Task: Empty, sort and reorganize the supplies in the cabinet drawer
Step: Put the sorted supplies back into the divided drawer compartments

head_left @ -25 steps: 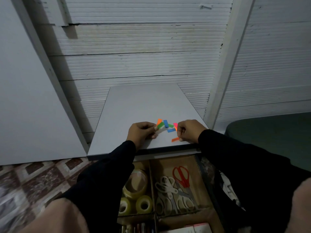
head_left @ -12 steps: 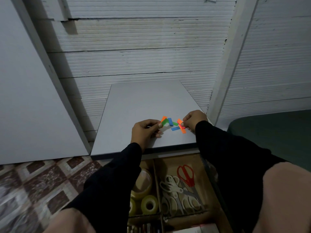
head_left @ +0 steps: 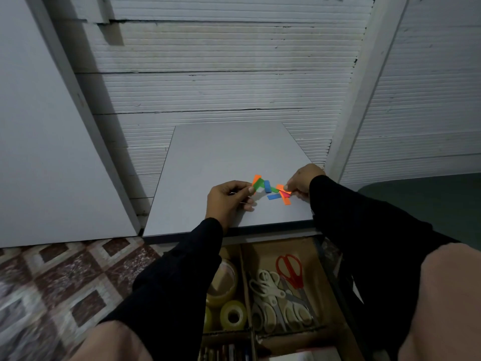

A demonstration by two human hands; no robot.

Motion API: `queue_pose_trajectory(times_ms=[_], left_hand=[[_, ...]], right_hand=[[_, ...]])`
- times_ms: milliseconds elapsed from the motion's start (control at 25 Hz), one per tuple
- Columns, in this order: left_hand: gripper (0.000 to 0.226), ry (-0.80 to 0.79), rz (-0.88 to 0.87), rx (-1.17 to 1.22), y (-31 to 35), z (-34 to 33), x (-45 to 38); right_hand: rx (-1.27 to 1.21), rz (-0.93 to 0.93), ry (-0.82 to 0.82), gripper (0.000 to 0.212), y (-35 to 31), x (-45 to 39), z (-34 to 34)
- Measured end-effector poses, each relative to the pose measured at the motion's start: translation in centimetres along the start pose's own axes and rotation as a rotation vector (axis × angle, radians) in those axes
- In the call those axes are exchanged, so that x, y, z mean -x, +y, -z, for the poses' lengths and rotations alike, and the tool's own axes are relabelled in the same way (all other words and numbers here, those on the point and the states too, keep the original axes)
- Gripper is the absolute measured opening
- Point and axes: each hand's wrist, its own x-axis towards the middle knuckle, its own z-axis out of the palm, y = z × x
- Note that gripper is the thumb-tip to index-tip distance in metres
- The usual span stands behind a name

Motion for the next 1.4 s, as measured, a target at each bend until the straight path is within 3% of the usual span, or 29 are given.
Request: queue_pose_trajectory(times_ms=[120, 200, 360, 480, 560, 720, 840, 920, 1000, 1200, 1400], left_hand=[[0.014, -0.006, -0.004, 0.019, -0.2, -0.1, -0.1], [0.009, -0.004, 0.002, 0.032, -0.1, -0.1, -0.2], [0.006, -0.003, 0.019, 0.074, -0.7, 0.0, -0.5], [0.007, -0.008, 0.009, 0.064, -0.7, 0.1, -0.5], [0.007, -0.01, 0.003, 0.068, -0.7, 0.1, -0.6], [0.007, -0.012, 0.001, 0.084, -0.9, 0.1, -0.7], [0.007, -0.012, 0.008, 0.086, -0.9, 0.1, -0.7], [0.006, -0.012, 0.012, 0.075, -0.9, 0.1, -0.7], [0.006, -0.008, 0.02, 0.076, -1.0, 0.1, -0.8], [0.007, -0.012, 0.014, 0.067, -1.1, 0.1, -0.9], [0.007, -0.01, 0.01, 0.061, -0.9, 0.1, -0.7]], right_hand=[[0.347, 0.034, 0.122, 0.033, -0.3, 0.1, -1.3], [0.398, 0.057, 0.167, 0.021, -0.8, 0.5, -1.7], [0.466, 0.07, 0.184, 0.032, -1.2, 0.5, -2.1], [0.45, 0.125, 0.17, 0.009, -1.5, 0.1, -2.3], [0.397, 0.142, 0.166, 0.017, -1.4, -0.2, -1.9], [0.046, 0.11, 0.006, 0.003, -1.1, 0.7, 0.2], [0.159, 0.086, 0.01, 0.021, -0.5, 1.3, 0.7], [0.386, 0.077, 0.04, 0.034, -0.2, 0.9, 0.1], [0.495, 0.079, 0.101, 0.036, 0.2, 0.4, -0.7], [0.508, 0.119, 0.158, 0.032, -0.2, 0.3, -1.1], [0.332, 0.182, 0.125, 0.02, 0.2, 0.6, 0.7]])
